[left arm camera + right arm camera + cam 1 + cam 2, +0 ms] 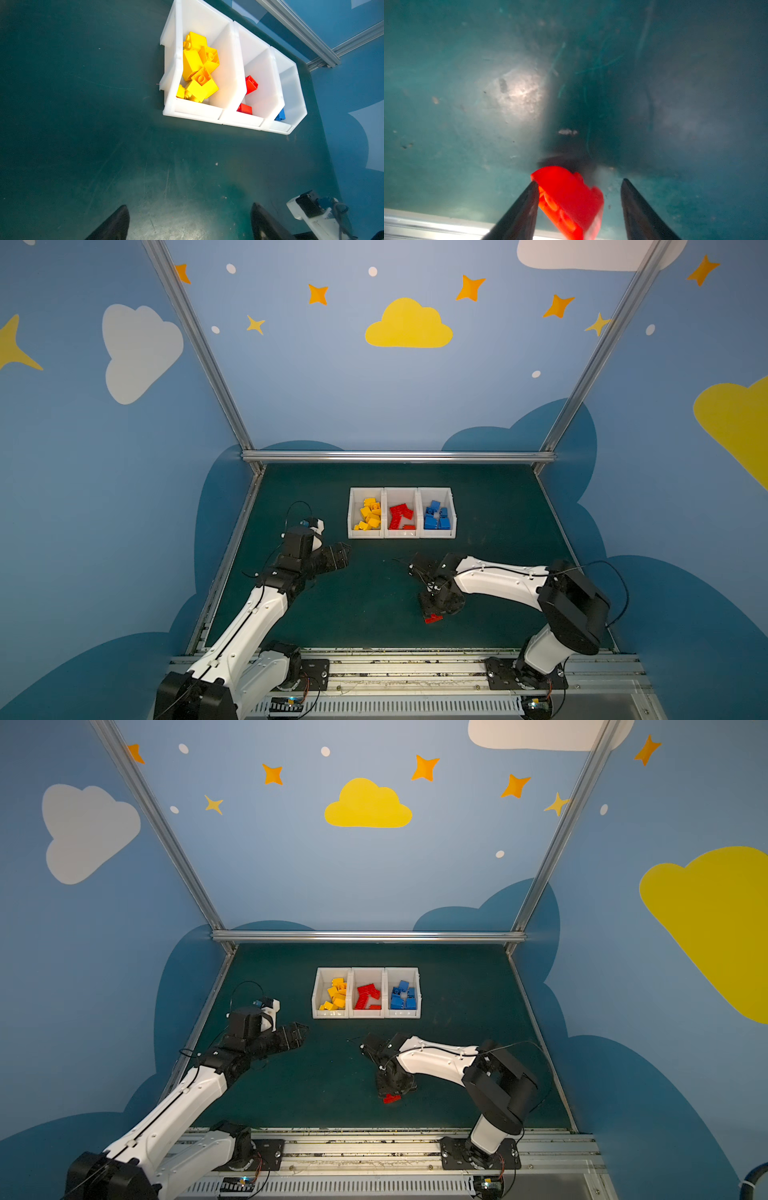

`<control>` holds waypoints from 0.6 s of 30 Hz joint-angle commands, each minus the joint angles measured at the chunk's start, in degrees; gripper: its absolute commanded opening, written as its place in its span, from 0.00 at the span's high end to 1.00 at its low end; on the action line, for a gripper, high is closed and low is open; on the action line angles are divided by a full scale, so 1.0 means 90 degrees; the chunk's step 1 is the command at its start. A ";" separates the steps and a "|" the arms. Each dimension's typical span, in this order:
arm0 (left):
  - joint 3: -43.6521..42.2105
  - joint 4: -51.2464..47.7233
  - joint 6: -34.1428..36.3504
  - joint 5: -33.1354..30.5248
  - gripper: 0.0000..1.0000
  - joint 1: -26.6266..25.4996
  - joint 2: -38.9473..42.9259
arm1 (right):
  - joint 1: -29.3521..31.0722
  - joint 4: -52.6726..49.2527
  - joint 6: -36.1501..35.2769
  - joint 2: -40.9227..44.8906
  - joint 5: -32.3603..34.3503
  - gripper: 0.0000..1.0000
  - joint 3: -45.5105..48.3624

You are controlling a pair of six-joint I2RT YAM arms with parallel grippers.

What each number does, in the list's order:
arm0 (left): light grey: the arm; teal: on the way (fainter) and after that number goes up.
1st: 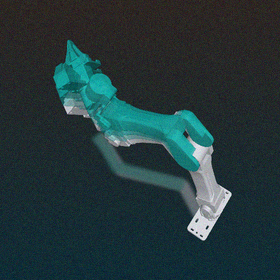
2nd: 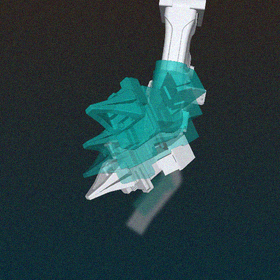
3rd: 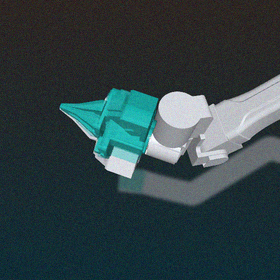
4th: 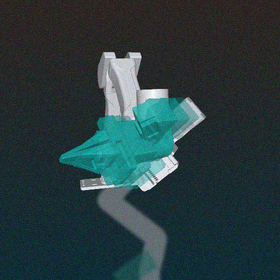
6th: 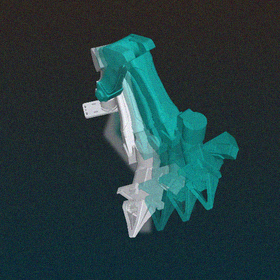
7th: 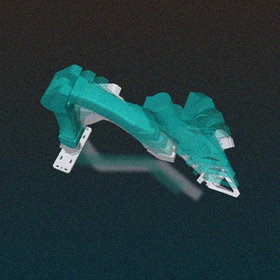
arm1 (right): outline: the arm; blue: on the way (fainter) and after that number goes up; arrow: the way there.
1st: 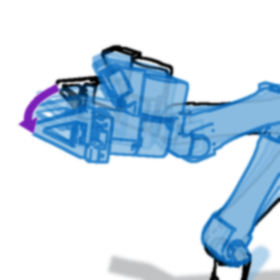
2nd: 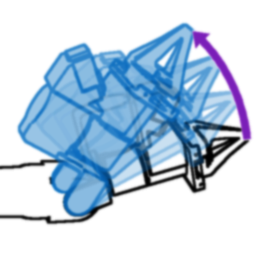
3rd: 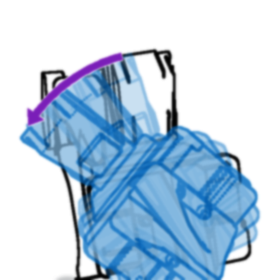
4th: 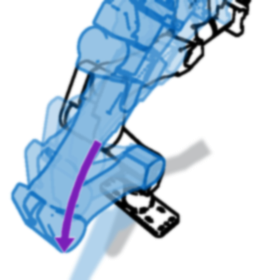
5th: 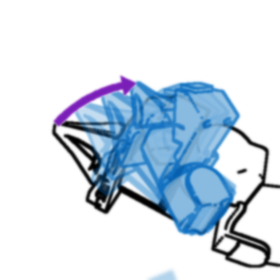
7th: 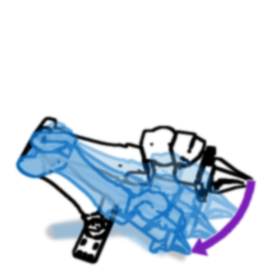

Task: Sort the legos into containers by color
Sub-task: 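Grasp the red brick with the right gripper while the left gripper withdraws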

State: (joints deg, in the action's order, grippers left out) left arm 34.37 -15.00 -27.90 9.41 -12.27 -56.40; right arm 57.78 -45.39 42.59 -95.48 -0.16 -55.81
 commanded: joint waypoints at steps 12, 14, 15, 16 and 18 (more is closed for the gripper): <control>-0.0019 0.0061 -0.0033 -0.0059 0.09 0.0016 0.0120 | 0.0172 -0.0142 0.0112 -0.0156 -0.0001 0.73 -0.0240; -0.0020 0.0046 -0.0026 -0.0069 0.09 0.0016 0.0127 | 0.0172 -0.0143 0.0121 -0.0116 -0.0001 0.77 -0.0234; -0.0030 0.0035 -0.0029 -0.0069 0.09 0.0017 0.0141 | 0.0178 -0.0141 0.0121 -0.0092 -0.0001 0.79 -0.0234; -0.0027 0.0023 -0.0026 -0.0079 0.09 0.0026 0.0146 | 0.0172 -0.0149 0.0120 -0.0061 -0.0011 0.80 -0.0244; -0.0020 0.0008 -0.0032 -0.0088 0.09 0.0006 0.0158 | 0.0172 -0.0207 0.0075 0.0015 0.0008 0.81 -0.0320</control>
State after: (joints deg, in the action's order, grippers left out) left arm 34.37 -14.92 -28.16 9.10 -12.27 -55.99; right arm 59.05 -45.54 43.16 -96.55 -0.21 -56.95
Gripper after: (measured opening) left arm 0.910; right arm 0.257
